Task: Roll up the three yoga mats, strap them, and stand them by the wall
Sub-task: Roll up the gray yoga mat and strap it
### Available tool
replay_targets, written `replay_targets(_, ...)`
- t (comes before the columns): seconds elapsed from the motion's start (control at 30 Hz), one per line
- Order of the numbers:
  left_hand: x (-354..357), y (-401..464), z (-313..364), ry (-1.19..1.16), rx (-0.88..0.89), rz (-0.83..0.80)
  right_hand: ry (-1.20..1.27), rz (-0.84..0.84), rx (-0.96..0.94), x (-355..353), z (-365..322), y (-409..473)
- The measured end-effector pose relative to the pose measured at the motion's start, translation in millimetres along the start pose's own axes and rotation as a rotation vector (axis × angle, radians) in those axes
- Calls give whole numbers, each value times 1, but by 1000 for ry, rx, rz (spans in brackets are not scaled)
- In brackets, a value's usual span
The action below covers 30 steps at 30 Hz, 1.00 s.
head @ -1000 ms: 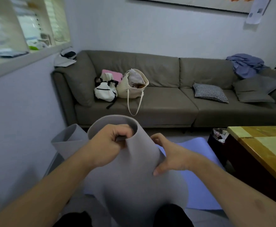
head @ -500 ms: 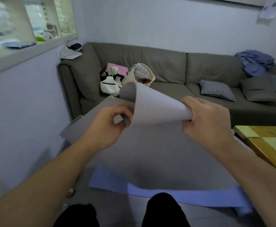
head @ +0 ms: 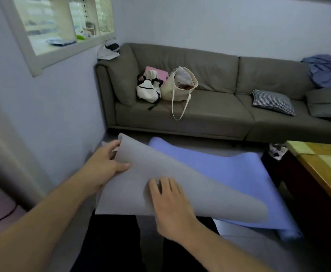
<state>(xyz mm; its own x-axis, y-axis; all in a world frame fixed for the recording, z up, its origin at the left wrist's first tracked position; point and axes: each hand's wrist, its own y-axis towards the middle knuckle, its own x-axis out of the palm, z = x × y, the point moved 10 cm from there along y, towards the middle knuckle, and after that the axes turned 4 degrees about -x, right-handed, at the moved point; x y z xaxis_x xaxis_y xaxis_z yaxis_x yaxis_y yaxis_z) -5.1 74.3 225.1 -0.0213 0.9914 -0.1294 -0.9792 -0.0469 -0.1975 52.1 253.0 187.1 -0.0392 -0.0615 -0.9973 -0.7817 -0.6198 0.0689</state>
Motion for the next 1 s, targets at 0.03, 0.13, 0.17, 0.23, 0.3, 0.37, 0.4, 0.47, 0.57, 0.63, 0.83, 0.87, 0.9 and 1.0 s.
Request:
replay_targets(0.03,0,-12,-6,-21,33,4,109,-20,-12,1,0,-13)
replay_targets(0.13,-17,-45,-4,-97,130,11,380,92,7,-32,30,-41)
replay_targets(0.17,-22,-53,1,-103,153,16,374,142,31,-48,47,-44)
replay_targets(0.23,-32,-70,21,-56,200,28,290,204,91,-81,82,-46)
replay_targets(0.3,-44,-76,40,2,241,44,196,226,137,-111,110,-43)
replay_targets(0.37,-49,-83,56,71,265,49,90,187,128,-133,129,-39)
replay_targets(0.4,-52,-86,61,108,269,55,52,125,110,-135,134,-35)
replay_targets(0.47,-59,-89,61,141,258,75,25,-61,87,-120,136,-28)
replay_targets(0.57,-62,-92,50,122,208,61,137,-204,107,-93,129,-30)
replay_targets(0.63,-71,-93,33,105,175,71,230,-194,145,-86,122,-37)
replay_targets(0.83,-122,-106,-41,421,-56,-4,13,-152,126,-70,78,-59)
replay_targets(0.87,-134,-107,-50,409,-124,-70,-37,-149,123,-69,71,-62)
replay_targets(0.9,-143,-110,-57,358,-184,-144,-81,-159,119,-66,62,-65)
replay_targets(1.0,-170,-111,-31,335,-81,-104,-127,-208,91,-50,30,-67)
